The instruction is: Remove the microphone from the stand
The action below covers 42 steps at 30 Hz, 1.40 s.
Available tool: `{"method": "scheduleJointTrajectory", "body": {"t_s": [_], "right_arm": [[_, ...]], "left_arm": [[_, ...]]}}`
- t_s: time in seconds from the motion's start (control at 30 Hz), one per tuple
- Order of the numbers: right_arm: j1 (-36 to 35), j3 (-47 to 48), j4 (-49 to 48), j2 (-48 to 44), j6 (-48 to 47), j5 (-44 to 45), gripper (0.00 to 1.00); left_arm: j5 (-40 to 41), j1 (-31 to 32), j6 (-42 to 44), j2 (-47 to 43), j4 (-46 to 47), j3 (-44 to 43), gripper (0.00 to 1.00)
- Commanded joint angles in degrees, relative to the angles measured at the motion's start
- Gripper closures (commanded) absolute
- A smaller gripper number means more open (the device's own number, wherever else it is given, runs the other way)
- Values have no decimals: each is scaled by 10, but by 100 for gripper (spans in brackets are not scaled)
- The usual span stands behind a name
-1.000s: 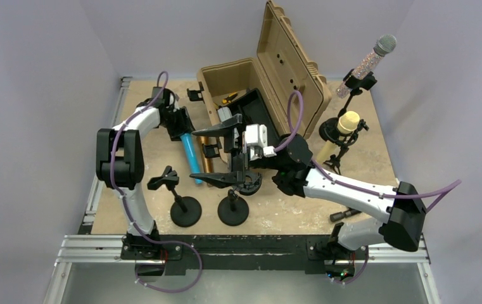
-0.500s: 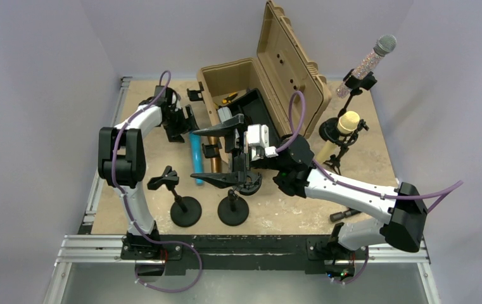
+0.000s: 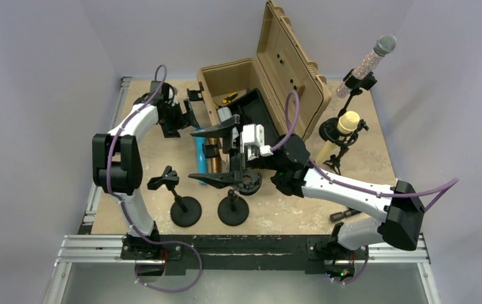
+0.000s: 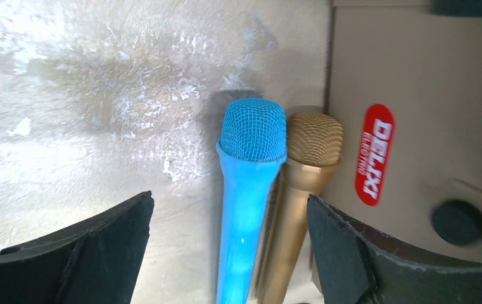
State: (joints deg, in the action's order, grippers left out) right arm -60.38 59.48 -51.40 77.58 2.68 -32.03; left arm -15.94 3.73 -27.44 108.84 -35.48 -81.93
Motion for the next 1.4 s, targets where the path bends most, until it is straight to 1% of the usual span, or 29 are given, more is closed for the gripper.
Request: {"method": "scheduleJointTrajectory", "body": {"t_s": [0.0, 0.1, 0.17, 0.2, 0.27, 0.3, 0.33, 0.37, 0.5, 0.57, 0.63, 0.73, 0.83, 0.93, 1.03, 1.17, 1.37], "right_arm": [[1, 23, 8, 20, 28, 46, 1], [1, 35, 25, 28, 70, 108, 1], [1, 46, 45, 36, 78, 123, 1], [1, 53, 61, 42, 82, 131, 3], [0, 66, 76, 56, 88, 109, 13], [-1, 67, 77, 62, 80, 76, 17], [-4, 63, 73, 65, 73, 50, 19], [-12, 59, 67, 66, 62, 47, 21], [-58, 62, 78, 64, -8, 128, 29], [-70, 67, 82, 64, -32, 160, 33], [-74, 75, 90, 65, -59, 179, 35], [-76, 100, 123, 78, -92, 177, 38], [-79, 127, 158, 100, -116, 161, 40], [-90, 145, 174, 123, -131, 158, 45], [-108, 158, 183, 141, -151, 163, 46], [-128, 164, 180, 155, -155, 182, 46], [-136, 170, 191, 165, -150, 205, 42]], "left_arm": [[27, -1, 12, -78, -3, -8, 12], [37, -2, 14, -116, -7, -4, 11], [41, -2, 17, -146, -9, -3, 11], [44, -2, 19, -160, -10, -3, 11], [47, -2, 21, -186, -10, -1, 11], [48, -2, 21, -199, -9, 0, 11], [47, -2, 22, -213, -9, 1, 11], [42, -2, 23, -225, -7, 4, 11], [4, 0, 14, -272, 18, 21, 11], [-7, 4, 10, -294, 27, 27, 11], [-9, 8, 11, -312, 29, 28, 12], [-1, 14, 15, -344, 33, 32, 12], [31, 23, 24, -378, 33, 34, 12], [71, 31, 38, -408, 26, 33, 11], [108, 42, 53, -436, 17, 29, 11], [141, 55, 70, -456, 9, 24, 11], [149, 67, 78, -466, 2, 20, 11]]}}
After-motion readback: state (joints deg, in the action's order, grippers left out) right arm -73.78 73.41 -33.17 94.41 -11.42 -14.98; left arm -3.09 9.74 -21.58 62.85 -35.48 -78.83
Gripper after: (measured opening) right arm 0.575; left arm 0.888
